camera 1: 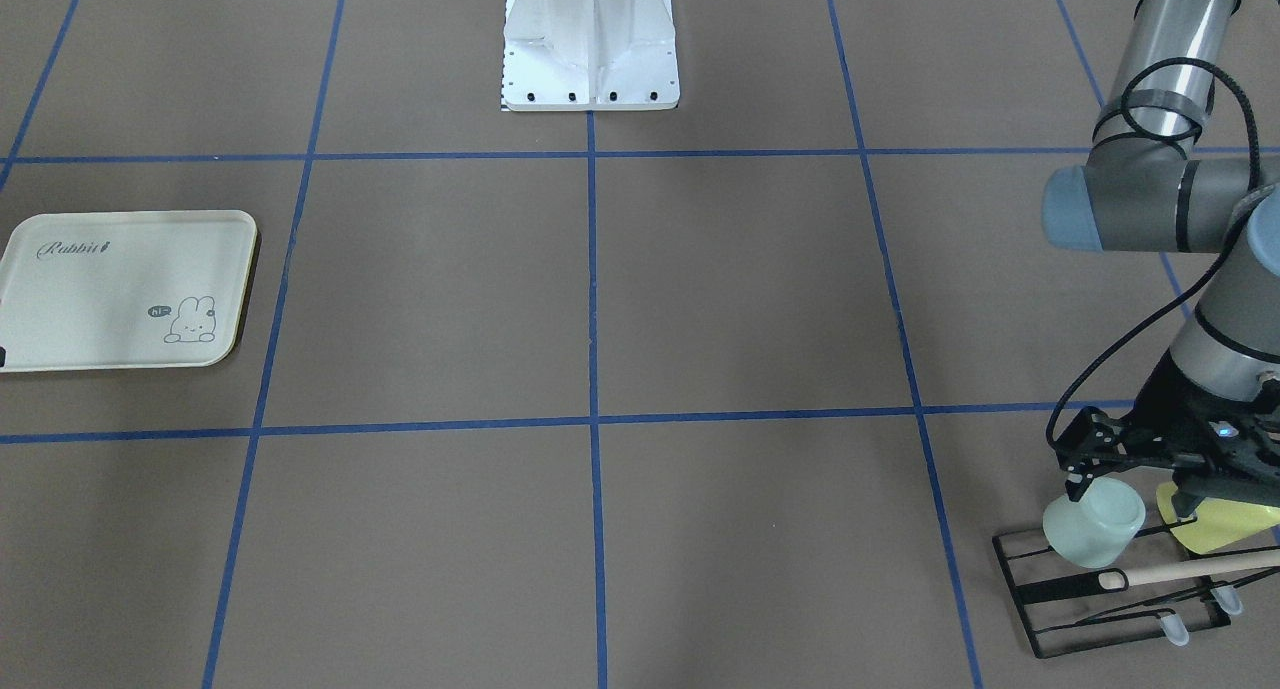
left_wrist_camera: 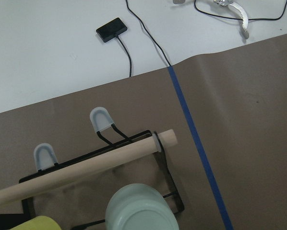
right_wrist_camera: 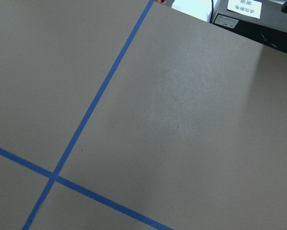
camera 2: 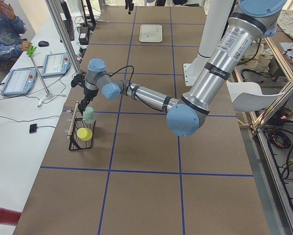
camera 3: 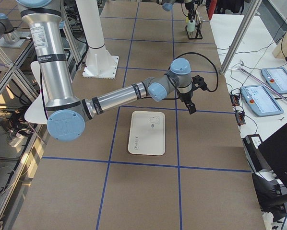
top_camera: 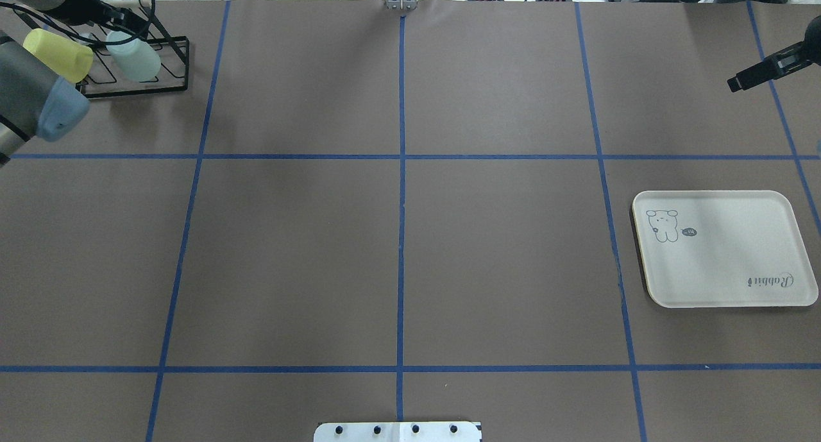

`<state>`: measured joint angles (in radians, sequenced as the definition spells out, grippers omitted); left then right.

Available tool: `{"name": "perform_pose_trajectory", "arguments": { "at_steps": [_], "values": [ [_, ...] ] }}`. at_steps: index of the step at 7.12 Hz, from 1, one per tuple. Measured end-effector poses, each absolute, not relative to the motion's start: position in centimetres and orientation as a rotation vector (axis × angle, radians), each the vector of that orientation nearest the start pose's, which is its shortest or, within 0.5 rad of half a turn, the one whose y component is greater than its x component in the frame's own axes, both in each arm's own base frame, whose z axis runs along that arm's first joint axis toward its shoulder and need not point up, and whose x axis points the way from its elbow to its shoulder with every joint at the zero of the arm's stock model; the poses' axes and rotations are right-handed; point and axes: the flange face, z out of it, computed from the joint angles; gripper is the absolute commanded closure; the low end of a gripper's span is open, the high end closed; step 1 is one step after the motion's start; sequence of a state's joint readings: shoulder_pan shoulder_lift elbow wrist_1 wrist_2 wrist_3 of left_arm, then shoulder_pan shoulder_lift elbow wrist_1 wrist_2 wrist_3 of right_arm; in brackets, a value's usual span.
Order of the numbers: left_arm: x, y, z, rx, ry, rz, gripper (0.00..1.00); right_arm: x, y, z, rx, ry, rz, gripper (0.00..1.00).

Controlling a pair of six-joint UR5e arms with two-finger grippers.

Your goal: Left arm grabs green cup and hands to right arm on tray

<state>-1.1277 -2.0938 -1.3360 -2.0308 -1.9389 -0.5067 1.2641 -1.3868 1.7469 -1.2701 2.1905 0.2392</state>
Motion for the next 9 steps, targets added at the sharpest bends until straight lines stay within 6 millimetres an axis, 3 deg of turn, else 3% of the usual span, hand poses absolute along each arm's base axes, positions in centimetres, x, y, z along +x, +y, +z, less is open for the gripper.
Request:
{"name": "perform_pose_trajectory", "arguments": {
  "at_steps": [3, 9],
  "values": [
    [24.1, -70.0, 43.6, 0.484, 0.598, 0.076, 0.0, -10.1, -56.9, 44.5, 0.456, -0.748, -0.268, 0.0],
    [25.6, -70.7, 43.4, 0.472, 0.596, 0.086, 0.0, -10.1, -56.9, 44.5, 0.455, -0.748, -0.267, 0.0]
  ]
}}
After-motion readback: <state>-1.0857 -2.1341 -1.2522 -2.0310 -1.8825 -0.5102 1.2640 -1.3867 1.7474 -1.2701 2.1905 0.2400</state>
